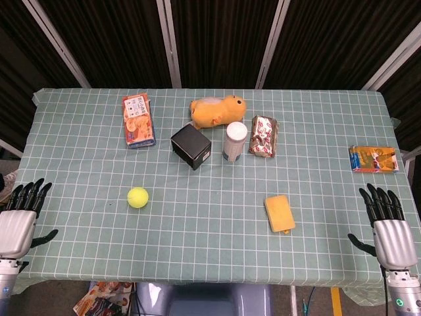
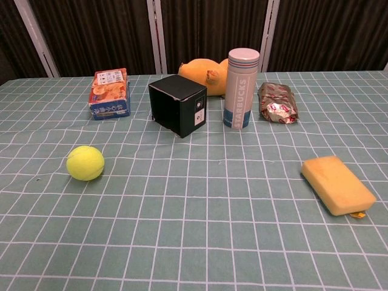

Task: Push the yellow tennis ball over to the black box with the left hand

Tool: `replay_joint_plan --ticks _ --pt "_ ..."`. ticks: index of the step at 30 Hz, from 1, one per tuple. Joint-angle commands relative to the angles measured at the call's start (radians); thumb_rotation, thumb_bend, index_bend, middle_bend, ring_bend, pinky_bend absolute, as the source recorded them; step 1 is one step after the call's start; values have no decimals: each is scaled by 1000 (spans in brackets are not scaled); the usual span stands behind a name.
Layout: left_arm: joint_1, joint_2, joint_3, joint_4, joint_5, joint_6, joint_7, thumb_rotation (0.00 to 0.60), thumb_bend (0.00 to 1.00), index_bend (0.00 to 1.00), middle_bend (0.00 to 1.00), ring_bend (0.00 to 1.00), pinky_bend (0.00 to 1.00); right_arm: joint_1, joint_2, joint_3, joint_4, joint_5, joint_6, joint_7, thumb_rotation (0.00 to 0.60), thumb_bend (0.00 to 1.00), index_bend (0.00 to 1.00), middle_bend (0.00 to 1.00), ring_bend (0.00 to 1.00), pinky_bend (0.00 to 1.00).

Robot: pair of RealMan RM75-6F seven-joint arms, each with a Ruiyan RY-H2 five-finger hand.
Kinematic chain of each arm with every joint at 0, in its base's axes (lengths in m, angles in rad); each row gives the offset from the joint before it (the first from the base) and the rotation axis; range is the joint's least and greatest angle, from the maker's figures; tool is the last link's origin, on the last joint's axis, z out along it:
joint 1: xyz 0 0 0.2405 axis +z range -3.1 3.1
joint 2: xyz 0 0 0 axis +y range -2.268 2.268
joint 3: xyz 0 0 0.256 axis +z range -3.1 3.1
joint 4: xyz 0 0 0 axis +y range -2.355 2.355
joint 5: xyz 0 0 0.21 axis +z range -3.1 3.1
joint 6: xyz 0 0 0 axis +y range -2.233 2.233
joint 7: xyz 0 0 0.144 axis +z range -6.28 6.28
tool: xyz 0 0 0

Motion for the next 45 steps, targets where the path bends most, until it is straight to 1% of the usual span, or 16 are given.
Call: replay_joint_plan --ticks 1,6,10,12,15,17,18,20,21,23,26,28,31,33,39,45 --pt "2 2 2 -9 1 1 2 600 90 0 0 0 0 -1 5 -3 -6 1 -4 4 600 115 0 0 0 0" --pt "-8 11 5 -46 4 -15 21 600 90 0 0 0 0 -8 12 -7 -13 -12 14 16 600 115 0 0 0 0" --pt "-21 8 5 -48 1 -37 40 600 85 0 0 0 3 -15 20 -17 -11 -23 19 31 600 115 0 0 0 0" --pt "-34 -5 5 -32 13 -52 23 600 71 0 0 0 36 -17 25 -20 -14 -29 23 44 600 115 0 0 0 0" --pt "-69 -27 20 23 44 -110 -17 600 48 0 16 29 144 -15 29 -22 -15 -42 27 55 600 115 0 0 0 0" --pt "-102 -45 18 56 74 -137 -24 600 62 11 88 114 228 -12 31 -26 -14 -53 26 62 600 115 0 0 0 0" --pt "-109 -56 16 70 87 -134 -23 600 77 45 152 179 313 -12 31 -28 -13 -56 25 64 600 115 0 0 0 0" --pt "-123 -82 13 99 108 -132 -18 600 110 174 283 306 473 -12 34 -31 -11 -58 23 70 600 115 0 0 0 0" --pt "-128 -91 13 109 111 -137 -18 600 120 245 343 358 530 -11 36 -32 -11 -59 22 73 600 115 0 0 0 0" --pt "-151 -100 23 120 110 -184 -19 600 129 321 417 418 576 -9 43 -36 -8 -63 16 87 600 114 0 0 0 0" --pt "-183 -98 29 116 96 -250 1 600 186 384 478 466 613 -9 53 -41 -6 -70 17 113 600 115 0 0 0 0" --pt "-199 -102 28 111 82 -282 17 600 270 436 528 512 653 -10 58 -43 -1 -73 19 122 600 115 0 0 0 0" --pt "-224 -114 28 105 50 -337 43 600 370 475 572 553 693 -13 64 -44 5 -69 20 139 600 115 0 0 0 0" --pt "-232 -124 30 117 42 -353 67 600 415 480 584 565 703 -16 69 -44 7 -67 24 146 600 115 0 0 0 0" --pt "-272 -169 26 168 -7 -427 104 600 440 484 583 566 709 -27 75 -41 5 -50 31 141 600 115 0 0 0 0" --pt "-303 -210 31 205 31 -424 129 600 446 507 595 576 716 -29 85 -43 -5 -38 17 131 600 114 0 0 0 0"
